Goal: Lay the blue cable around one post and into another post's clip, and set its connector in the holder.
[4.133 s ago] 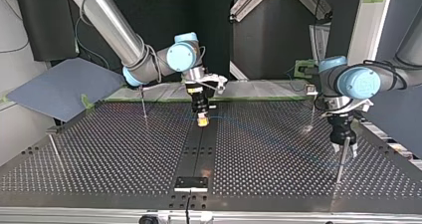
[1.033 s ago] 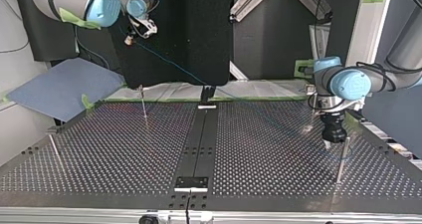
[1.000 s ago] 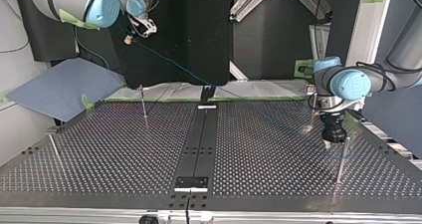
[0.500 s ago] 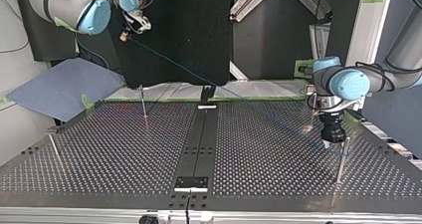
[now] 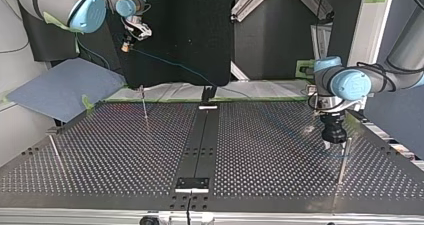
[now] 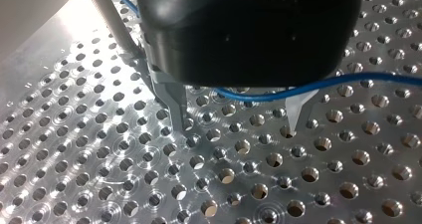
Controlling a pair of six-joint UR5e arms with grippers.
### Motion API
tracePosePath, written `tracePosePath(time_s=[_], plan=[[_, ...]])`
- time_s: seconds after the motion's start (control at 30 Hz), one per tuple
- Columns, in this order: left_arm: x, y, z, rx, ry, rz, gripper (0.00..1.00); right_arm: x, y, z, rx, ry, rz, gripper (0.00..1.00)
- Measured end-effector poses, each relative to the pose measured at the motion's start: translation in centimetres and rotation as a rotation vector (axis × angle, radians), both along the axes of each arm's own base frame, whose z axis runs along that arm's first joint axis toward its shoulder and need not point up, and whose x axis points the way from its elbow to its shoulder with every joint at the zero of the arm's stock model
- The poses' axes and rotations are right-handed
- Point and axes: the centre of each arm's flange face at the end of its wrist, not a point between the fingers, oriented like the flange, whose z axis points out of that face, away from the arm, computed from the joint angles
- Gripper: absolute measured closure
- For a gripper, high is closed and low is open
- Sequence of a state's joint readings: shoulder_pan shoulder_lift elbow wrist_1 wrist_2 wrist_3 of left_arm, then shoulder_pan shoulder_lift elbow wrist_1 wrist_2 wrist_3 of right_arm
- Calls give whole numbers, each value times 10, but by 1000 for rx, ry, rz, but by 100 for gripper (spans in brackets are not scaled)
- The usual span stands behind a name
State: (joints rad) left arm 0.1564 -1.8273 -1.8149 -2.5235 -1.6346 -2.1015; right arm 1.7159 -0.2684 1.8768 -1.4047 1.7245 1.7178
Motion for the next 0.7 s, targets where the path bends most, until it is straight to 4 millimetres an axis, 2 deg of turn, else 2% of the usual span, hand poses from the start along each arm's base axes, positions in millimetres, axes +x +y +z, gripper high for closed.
tracePosePath(time_s=[0.17, 0.27, 0.47, 0.7], plan=[[0, 0, 0, 0, 0, 1, 0, 27, -3, 19, 2, -9, 92, 100], [0, 0, 0, 0, 1, 1, 0, 37, -8, 31, 2, -12, 125, 100], [0, 0, 0, 0, -1, 1, 0, 44, -18, 52, 4, -29, 151, 100], [0, 0, 0, -1, -1, 1, 0, 42, -32, 76, 2, -50, 150, 100]])
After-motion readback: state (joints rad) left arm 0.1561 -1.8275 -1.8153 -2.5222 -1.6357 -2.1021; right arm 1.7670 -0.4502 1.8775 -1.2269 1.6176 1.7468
